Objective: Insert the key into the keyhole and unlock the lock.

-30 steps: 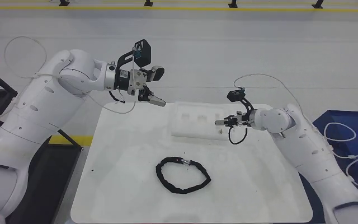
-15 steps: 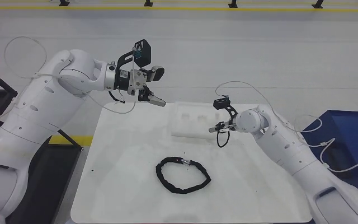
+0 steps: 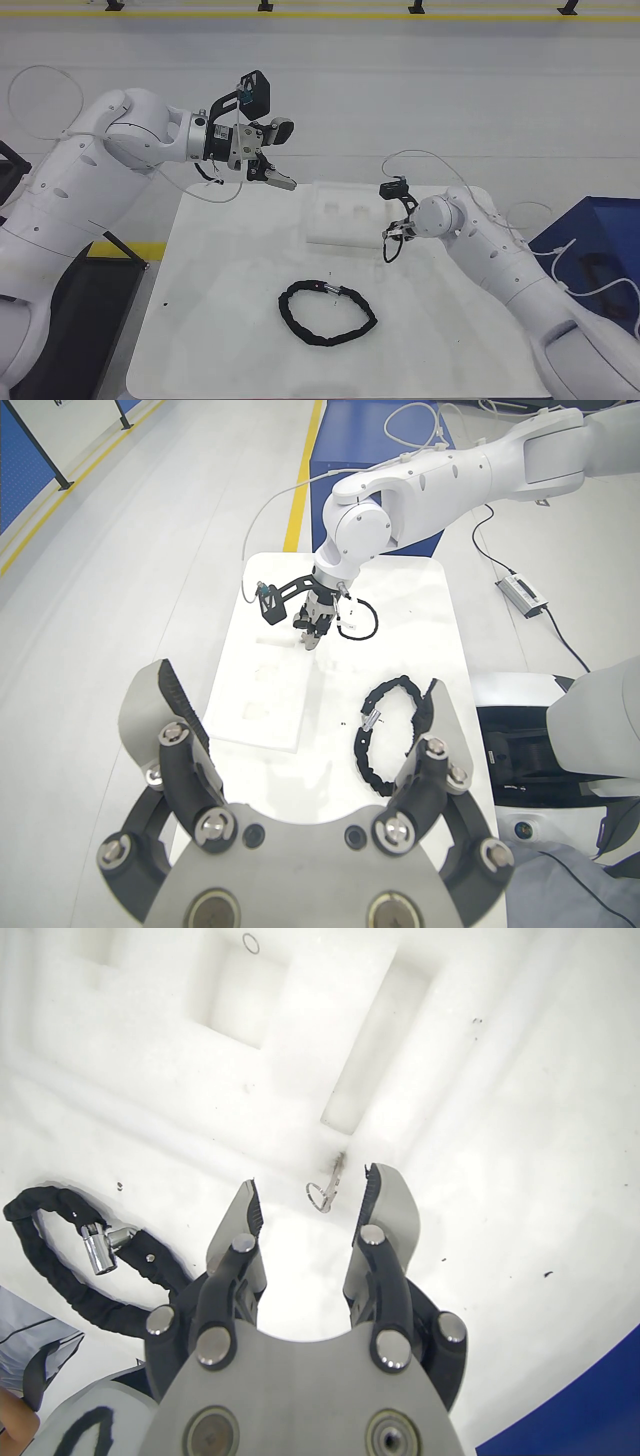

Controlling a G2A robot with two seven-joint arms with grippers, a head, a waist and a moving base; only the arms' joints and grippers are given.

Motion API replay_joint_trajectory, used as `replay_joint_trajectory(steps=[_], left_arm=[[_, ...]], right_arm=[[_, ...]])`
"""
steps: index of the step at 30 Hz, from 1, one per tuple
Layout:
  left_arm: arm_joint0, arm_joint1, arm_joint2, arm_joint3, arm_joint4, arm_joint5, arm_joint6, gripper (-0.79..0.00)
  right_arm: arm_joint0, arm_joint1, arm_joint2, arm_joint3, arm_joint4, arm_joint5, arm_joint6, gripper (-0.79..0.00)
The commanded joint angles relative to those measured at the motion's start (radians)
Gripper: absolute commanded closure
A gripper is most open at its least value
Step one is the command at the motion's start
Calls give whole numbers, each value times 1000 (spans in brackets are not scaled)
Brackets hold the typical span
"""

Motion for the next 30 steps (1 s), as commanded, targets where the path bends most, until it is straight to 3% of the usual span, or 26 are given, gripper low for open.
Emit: replay_joint_trajectory(steps=[1,17,20,30], left_arm=[[0,0,0,0,0,0,0,-785],[0,0,0,0,0,0,0,-785],[0,0,0,0,0,0,0,-785],[0,0,0,0,0,0,0,-785]], right_arm=[[4,-8,-4,15,-2,1,0,-357],[26,-66,-16,144,-7,10,-10,-172],[30,-77,-15,166,-9,23,-21,0],[53,-96,0,199,-16,24,-11,0]])
